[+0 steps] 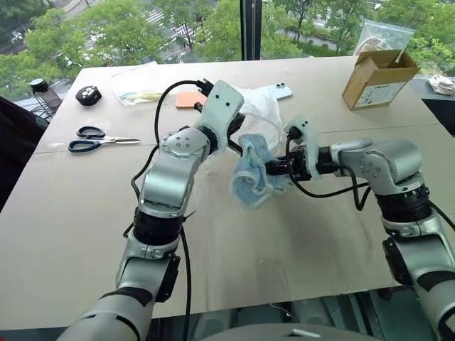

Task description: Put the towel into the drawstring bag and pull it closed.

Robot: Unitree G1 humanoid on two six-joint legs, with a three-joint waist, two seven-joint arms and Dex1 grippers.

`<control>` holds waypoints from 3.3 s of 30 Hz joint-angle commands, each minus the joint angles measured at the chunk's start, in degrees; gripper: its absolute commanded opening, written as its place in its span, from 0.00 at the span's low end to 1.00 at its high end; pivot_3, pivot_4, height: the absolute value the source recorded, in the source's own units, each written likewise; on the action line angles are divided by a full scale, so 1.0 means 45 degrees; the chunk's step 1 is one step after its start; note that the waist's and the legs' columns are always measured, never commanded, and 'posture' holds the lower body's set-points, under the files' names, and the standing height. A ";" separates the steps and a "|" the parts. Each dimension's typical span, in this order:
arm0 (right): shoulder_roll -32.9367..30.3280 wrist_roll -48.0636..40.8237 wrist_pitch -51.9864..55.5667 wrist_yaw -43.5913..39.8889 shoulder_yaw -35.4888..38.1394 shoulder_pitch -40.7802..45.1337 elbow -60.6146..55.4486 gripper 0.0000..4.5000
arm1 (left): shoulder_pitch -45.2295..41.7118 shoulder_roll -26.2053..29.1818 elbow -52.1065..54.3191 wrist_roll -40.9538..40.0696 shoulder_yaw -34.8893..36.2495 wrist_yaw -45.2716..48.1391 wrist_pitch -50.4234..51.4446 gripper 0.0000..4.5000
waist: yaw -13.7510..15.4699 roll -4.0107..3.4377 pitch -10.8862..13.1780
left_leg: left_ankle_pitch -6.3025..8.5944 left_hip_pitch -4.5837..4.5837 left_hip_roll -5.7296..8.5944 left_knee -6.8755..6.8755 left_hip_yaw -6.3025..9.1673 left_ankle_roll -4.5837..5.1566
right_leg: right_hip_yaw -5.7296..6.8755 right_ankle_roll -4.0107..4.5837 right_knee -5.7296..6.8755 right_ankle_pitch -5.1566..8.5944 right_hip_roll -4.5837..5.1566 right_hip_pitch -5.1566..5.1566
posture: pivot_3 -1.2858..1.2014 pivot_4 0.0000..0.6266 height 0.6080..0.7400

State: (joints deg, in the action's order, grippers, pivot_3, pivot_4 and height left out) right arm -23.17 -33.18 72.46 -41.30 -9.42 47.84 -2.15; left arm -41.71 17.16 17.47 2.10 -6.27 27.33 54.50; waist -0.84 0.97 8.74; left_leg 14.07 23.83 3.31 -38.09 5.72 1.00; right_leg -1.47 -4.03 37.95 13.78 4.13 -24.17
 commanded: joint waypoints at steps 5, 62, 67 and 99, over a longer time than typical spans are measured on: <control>0.2327 -0.0286 0.0028 0.2972 0.3769 0.1156 0.2177 0.01 | 0.0210 0.0566 0.0905 -0.0592 -0.0150 0.0225 -0.0100 0.00 | -0.0017 -0.0002 -0.0001 | -0.0001 -0.0006 -0.0004 0.0001 -0.0006 -0.0001 | -0.0008 0.0002 0.0007 -0.0001 -0.0006 -0.0001 | 0.52 0.24 1.00; 0.8151 -0.6708 -0.5870 0.9650 0.6690 -0.2419 -0.0004 0.01 | 0.0588 0.2009 -0.0866 -0.6385 0.0317 0.4335 -0.0191 0.00 | -0.0252 -0.0042 -0.0001 | -0.0002 -0.0023 -0.0018 0.0012 -0.0018 0.0002 | -0.0030 0.0001 0.0008 -0.0002 -0.0018 -0.0003 | 0.52 0.24 1.00; 0.9315 -1.1692 -0.7115 1.3670 0.7595 -0.1926 0.0577 0.01 | 0.0384 0.1628 -0.1045 -0.6733 0.0541 0.3827 -0.0034 0.00 | -0.0345 -0.0045 0.0001 | -0.0002 -0.0026 -0.0020 0.0016 -0.0022 0.0002 | -0.0033 0.0001 0.0012 -0.0002 -0.0021 -0.0004 | 0.52 0.24 1.00; -0.2680 0.0941 -0.9743 0.3224 0.0415 -0.5340 -0.2113 0.92 | -0.0950 0.0721 -0.4072 -0.5584 0.1038 0.2310 -0.2582 0.00 | -0.0283 -0.0041 0.0002 | 0.0027 -0.0041 -0.0007 -0.0035 -0.0045 0.0059 | -0.0027 -0.0015 0.0003 -0.0007 -0.0035 0.0045 | 0.52 0.24 1.00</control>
State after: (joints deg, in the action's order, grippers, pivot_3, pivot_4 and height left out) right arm -35.08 -34.26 32.42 -25.43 -5.97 23.51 -12.46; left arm -45.52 20.33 -2.87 -22.67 -2.22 37.42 44.20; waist -2.11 0.79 8.75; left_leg 14.17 23.63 3.27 -38.25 5.52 1.24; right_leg -1.59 -4.10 37.96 13.75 3.97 -23.97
